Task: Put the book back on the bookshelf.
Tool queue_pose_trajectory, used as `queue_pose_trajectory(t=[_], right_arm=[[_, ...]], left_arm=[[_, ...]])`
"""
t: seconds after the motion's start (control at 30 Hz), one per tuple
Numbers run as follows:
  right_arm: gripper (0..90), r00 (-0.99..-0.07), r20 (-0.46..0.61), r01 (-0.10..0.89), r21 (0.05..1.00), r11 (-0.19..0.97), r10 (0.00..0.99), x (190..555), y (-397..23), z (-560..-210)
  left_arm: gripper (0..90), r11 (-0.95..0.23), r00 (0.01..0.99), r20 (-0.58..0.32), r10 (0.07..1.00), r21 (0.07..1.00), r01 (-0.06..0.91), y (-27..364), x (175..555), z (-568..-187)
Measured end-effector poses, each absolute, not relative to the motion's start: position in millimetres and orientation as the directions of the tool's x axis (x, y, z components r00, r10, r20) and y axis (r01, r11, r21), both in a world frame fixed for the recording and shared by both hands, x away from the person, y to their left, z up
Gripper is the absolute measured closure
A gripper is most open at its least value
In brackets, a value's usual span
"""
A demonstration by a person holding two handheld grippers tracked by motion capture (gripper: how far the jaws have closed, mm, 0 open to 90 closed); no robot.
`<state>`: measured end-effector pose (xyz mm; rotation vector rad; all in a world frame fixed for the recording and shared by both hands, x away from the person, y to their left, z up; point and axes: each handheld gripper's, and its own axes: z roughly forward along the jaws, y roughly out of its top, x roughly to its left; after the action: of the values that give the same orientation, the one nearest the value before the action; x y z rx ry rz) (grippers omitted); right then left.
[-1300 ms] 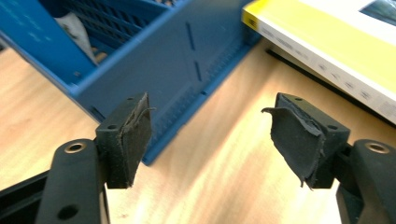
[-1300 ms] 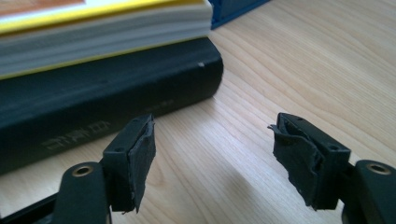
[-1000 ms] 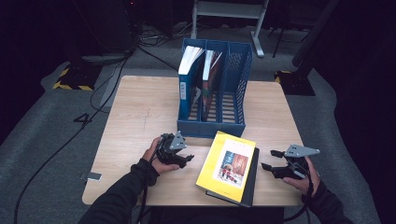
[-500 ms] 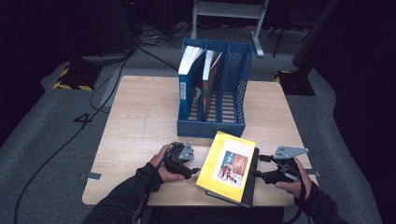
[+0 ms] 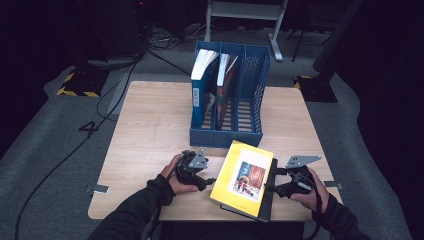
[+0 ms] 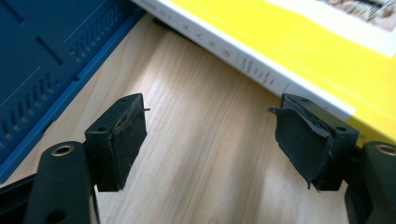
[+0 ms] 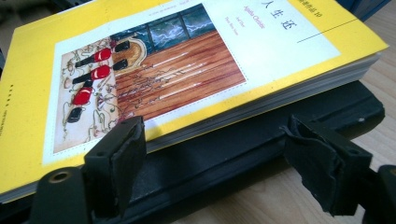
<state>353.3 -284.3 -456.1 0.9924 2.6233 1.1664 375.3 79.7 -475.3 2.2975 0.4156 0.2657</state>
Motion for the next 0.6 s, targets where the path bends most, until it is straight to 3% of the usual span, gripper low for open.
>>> queue_pose_trajectory(t=[0.3, 0.43, 0.6], right_arm=[[21.0, -0.801, 0.168, 0.517, 0.677, 0.523, 0.574, 353, -278, -453], [21.4, -0.806, 0.208, 0.544, 0.628, 0.557, 0.554, 359, -279, -449], [21.1, -0.817, 0.261, 0.557, 0.585, 0.59, 0.514, 370, -279, -447]], left_arm=[[32.6, -0.619, 0.924, -0.002, 0.381, 0.742, 0.257, 81, 377, -475], [34.0, -0.62, 0.94, -0.027, 0.34, 0.745, 0.245, 78, 376, -476], [29.6, -0.65, 0.953, -0.011, 0.304, 0.729, 0.216, 68, 373, -478]])
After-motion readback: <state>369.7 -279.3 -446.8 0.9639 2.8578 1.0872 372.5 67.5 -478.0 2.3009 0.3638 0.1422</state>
